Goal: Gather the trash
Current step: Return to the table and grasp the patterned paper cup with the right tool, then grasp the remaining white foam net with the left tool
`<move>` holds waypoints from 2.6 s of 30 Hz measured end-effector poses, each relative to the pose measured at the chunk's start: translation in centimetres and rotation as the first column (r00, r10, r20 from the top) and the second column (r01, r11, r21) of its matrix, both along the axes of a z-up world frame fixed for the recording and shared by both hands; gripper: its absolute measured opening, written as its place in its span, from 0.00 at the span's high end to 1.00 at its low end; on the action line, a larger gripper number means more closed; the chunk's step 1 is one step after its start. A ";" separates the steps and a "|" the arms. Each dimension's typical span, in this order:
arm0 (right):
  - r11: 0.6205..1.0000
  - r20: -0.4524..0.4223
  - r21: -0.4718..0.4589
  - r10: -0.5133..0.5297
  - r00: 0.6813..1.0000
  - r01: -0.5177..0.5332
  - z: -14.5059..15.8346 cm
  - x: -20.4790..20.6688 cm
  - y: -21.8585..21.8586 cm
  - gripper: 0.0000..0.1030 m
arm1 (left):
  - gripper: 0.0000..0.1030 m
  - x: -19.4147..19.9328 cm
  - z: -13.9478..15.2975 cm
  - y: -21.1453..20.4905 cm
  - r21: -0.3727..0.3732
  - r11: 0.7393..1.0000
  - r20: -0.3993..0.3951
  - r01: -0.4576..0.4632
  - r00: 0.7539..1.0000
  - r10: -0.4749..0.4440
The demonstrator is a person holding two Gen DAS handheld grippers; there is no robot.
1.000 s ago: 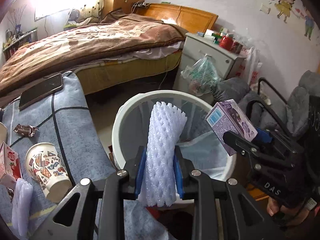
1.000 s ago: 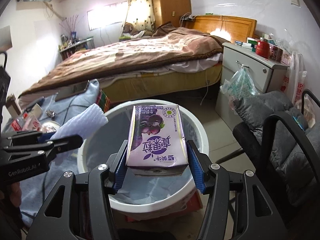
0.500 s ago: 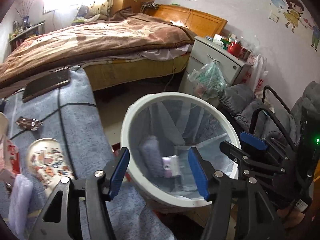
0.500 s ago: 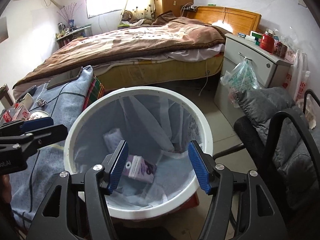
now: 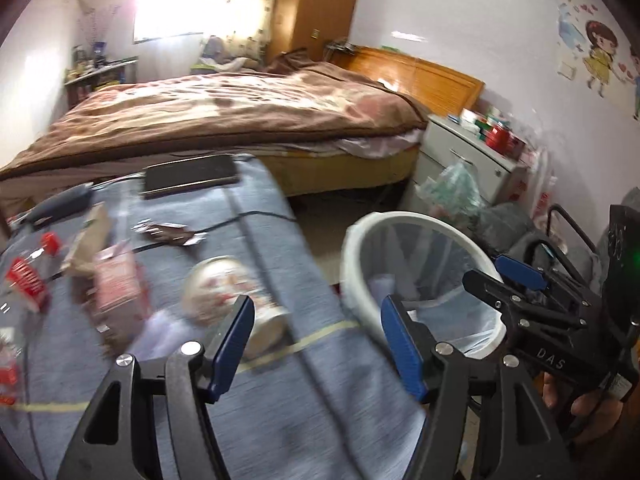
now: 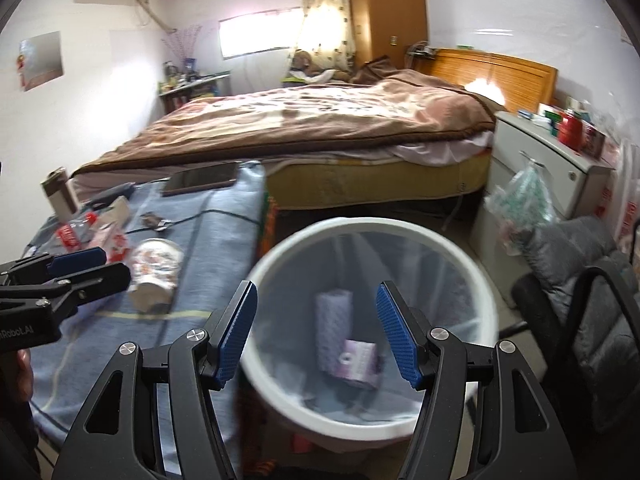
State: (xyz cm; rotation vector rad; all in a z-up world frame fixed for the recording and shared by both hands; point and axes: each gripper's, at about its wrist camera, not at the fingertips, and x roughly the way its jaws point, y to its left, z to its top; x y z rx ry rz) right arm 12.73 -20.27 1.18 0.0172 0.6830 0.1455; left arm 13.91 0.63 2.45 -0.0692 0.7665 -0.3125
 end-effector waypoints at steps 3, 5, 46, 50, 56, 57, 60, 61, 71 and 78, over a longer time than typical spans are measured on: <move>0.999 0.006 0.006 0.047 0.999 -0.047 -0.2 -0.1 1.6 0.38 | 0.33 -0.9 0.2 2.9 0.005 0.998 0.012 -0.069 0.998 0.069; 0.997 -0.002 0.010 0.075 0.997 -0.074 -0.3 -0.1 2.6 0.38 | 0.33 -1.5 0.1 4.5 0.020 0.995 0.022 -0.100 0.995 0.099; 0.950 -0.212 -0.063 0.287 0.934 -0.306 -5.3 5.7 15.3 0.38 | 0.33 0.7 -7.7 13.2 -0.046 0.998 -0.151 -0.044 0.988 0.036; 0.953 -0.223 -0.007 0.294 0.929 -0.304 -5.5 5.9 14.3 0.40 | 0.47 0.9 -7.6 12.7 -0.024 0.999 -0.152 -0.046 0.988 0.042; 0.955 -0.206 0.027 0.296 0.933 -0.297 -5.4 5.8 13.9 0.48 | 0.66 1.0 -7.5 12.5 -0.027 0.997 -0.167 -0.069 0.984 0.064; 0.955 -0.204 0.030 0.293 0.934 -0.294 -5.4 5.7 13.9 0.48 | 0.69 0.9 -7.5 12.4 -0.018 0.997 -0.166 -0.074 0.984 0.070; 0.956 -0.194 0.033 0.293 0.936 -0.293 -5.3 5.6 13.9 0.51 | 0.73 0.5 -7.4 12.1 -0.009 0.996 -0.164 -0.084 0.983 0.082; 0.955 -0.188 0.033 0.295 0.937 -0.294 -5.2 5.4 13.8 0.52 | 0.73 0.4 -7.4 12.0 -0.008 0.996 -0.163 -0.089 0.983 0.086; 0.960 -0.139 0.078 0.278 0.950 -0.269 -4.3 3.6 12.3 0.52 | 0.74 -1.3 -5.8 11.2 -0.024 0.991 -0.132 -0.128 0.983 0.124; 0.973 -0.099 0.108 0.215 0.972 -0.204 -2.9 2.3 9.6 0.52 | 0.74 -0.9 -3.6 9.0 -0.035 0.994 -0.082 -0.108 0.991 0.105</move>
